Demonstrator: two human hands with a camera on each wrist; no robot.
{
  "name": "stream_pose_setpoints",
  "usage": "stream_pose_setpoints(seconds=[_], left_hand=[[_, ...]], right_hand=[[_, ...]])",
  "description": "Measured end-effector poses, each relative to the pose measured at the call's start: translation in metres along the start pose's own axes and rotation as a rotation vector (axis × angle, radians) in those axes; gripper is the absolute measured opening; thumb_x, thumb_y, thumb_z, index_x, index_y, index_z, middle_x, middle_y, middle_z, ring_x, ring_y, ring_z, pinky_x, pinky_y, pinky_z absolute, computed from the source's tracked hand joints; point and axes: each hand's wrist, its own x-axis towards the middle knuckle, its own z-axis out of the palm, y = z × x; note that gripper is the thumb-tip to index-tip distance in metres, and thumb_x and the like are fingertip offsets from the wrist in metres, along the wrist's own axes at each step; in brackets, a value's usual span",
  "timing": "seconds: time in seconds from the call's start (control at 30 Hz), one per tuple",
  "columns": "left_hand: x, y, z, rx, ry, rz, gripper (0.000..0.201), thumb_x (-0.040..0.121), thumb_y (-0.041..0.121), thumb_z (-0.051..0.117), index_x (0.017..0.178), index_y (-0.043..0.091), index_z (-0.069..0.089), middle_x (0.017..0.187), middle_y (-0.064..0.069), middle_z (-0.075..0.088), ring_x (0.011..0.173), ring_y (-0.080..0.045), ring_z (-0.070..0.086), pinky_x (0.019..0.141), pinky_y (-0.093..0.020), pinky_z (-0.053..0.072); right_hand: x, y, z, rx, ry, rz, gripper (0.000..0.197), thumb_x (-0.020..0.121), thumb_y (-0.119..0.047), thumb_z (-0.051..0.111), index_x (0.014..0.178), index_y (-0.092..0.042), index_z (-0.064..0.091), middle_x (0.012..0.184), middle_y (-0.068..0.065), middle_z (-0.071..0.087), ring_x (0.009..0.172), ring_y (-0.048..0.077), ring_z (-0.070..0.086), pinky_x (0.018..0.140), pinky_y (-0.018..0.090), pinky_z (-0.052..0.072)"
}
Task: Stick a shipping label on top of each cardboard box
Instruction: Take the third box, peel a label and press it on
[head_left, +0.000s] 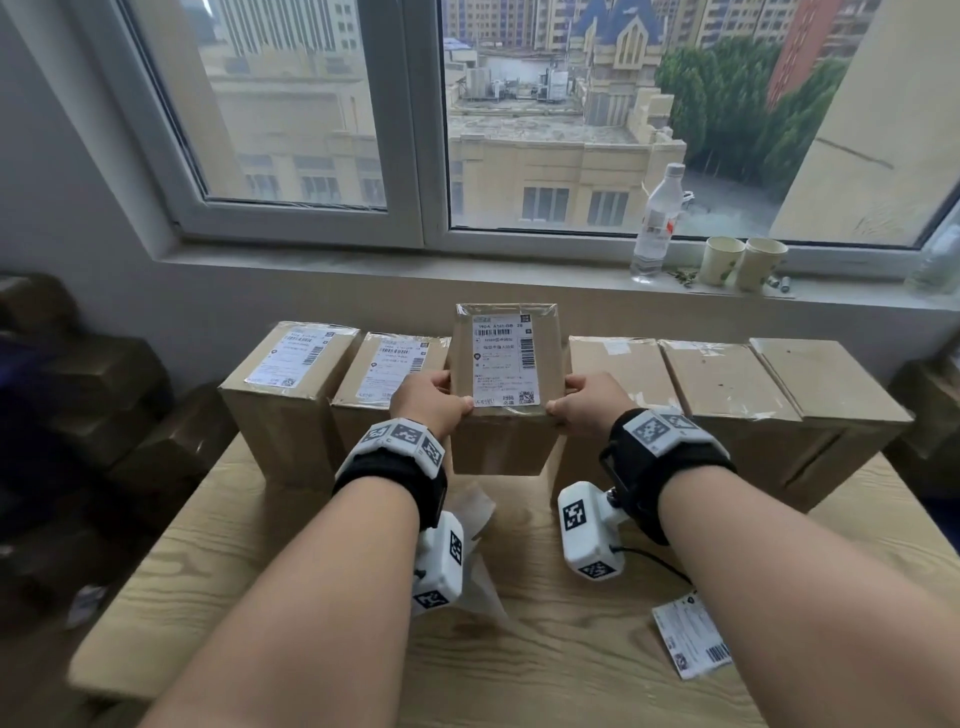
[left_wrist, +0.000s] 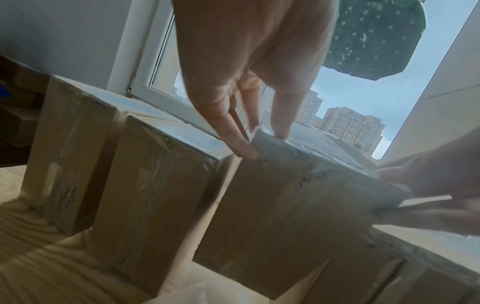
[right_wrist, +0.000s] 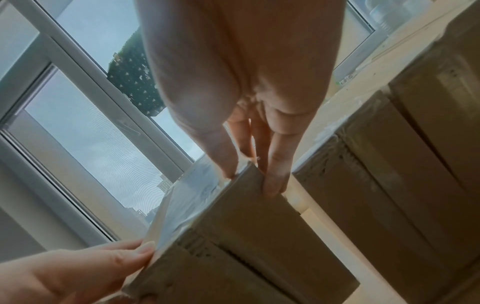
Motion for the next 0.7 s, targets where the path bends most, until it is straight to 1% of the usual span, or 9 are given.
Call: stream_pose_setpoints(seconds=[0.07,0.13,0.27,0.3,0.37,0.4,0.43,0.53,0.7], left_hand=[[0.004,-0.003,0.003,0.108,0.062,0.046,0.037,0.082,0.014,0.074,0.118,0.016,0.069,0.109,-0.002,0.073,0.1,-0.021,0.068,0.092,-0.032,0.052],[0.009,-0.006,0.007,0.194,0.098,0.07,0.033,0.084,0.017,0.072,0.117,0.016,0.07,0.113,-0.003,0.072,0.103,-0.02,0.066,0.087,-0.025,0.049],[0.018,-0.013,0.015,0.345,0.138,0.068,0.031,0.085,0.024,0.071,0.115,0.015,0.071,0.112,-0.005,0.071,0.106,-0.023,0.064,0.086,-0.026,0.047],[0.02,-0.014,0.017,0.37,0.138,0.058,0.026,0.085,0.025,0.072,0.109,0.015,0.073,0.107,-0.005,0.072,0.104,-0.024,0.065,0.085,-0.027,0.048],[0.026,-0.015,0.022,0.421,0.145,0.042,0.012,0.083,0.024,0.073,0.085,0.013,0.07,0.088,-0.004,0.069,0.096,-0.025,0.066,0.075,-0.028,0.049],[0.027,-0.016,0.024,0.444,0.147,0.038,0.015,0.083,0.023,0.072,0.076,0.012,0.065,0.081,-0.004,0.066,0.093,-0.026,0.066,0.072,-0.028,0.048],[0.029,-0.016,0.025,0.461,0.151,0.034,0.014,0.083,0.022,0.072,0.076,0.012,0.064,0.082,-0.004,0.065,0.094,-0.027,0.065,0.073,-0.029,0.049],[0.032,-0.019,0.029,0.486,0.182,0.048,0.011,0.087,0.017,0.066,0.097,0.013,0.071,0.1,-0.007,0.068,0.102,-0.027,0.064,0.081,-0.03,0.05],[0.035,-0.023,0.03,0.466,0.199,0.06,0.024,0.09,0.013,0.063,0.114,0.015,0.068,0.117,-0.007,0.066,0.111,-0.026,0.061,0.093,-0.032,0.049]], right_hand=[[0.01,0.005,0.005,-0.024,-0.014,-0.004,0.031,0.082,0.002,0.061,0.11,-0.008,0.069,0.105,0.011,0.072,0.096,0.031,0.069,0.088,0.046,0.056],[0.018,0.009,0.009,-0.045,-0.017,-0.012,0.035,0.082,0.002,0.06,0.114,-0.009,0.068,0.11,0.011,0.071,0.102,0.031,0.067,0.09,0.045,0.055],[0.026,0.013,0.016,-0.068,-0.016,-0.008,0.036,0.084,0.001,0.06,0.119,-0.009,0.067,0.115,0.011,0.07,0.106,0.03,0.065,0.095,0.043,0.053],[0.028,0.015,0.017,-0.069,-0.019,-0.007,0.036,0.085,0.0,0.06,0.119,-0.008,0.066,0.115,0.011,0.07,0.107,0.03,0.065,0.096,0.043,0.052],[0.03,0.017,0.02,-0.081,-0.018,0.001,0.034,0.086,-0.001,0.06,0.119,-0.006,0.066,0.117,0.013,0.069,0.108,0.031,0.064,0.096,0.043,0.052],[0.031,0.018,0.02,-0.09,-0.02,0.009,0.033,0.086,-0.001,0.059,0.119,-0.004,0.066,0.118,0.013,0.068,0.108,0.031,0.064,0.096,0.043,0.052],[0.033,0.02,0.022,-0.092,-0.025,0.012,0.033,0.087,-0.001,0.058,0.119,-0.004,0.065,0.119,0.013,0.068,0.109,0.03,0.064,0.096,0.042,0.052],[0.034,0.023,0.023,-0.09,-0.057,0.024,0.032,0.088,-0.001,0.058,0.12,-0.004,0.064,0.119,0.011,0.067,0.107,0.029,0.064,0.096,0.041,0.052],[0.035,0.026,0.025,-0.077,-0.06,0.03,0.03,0.089,-0.006,0.06,0.118,-0.007,0.067,0.116,0.009,0.069,0.104,0.025,0.066,0.094,0.039,0.054]])
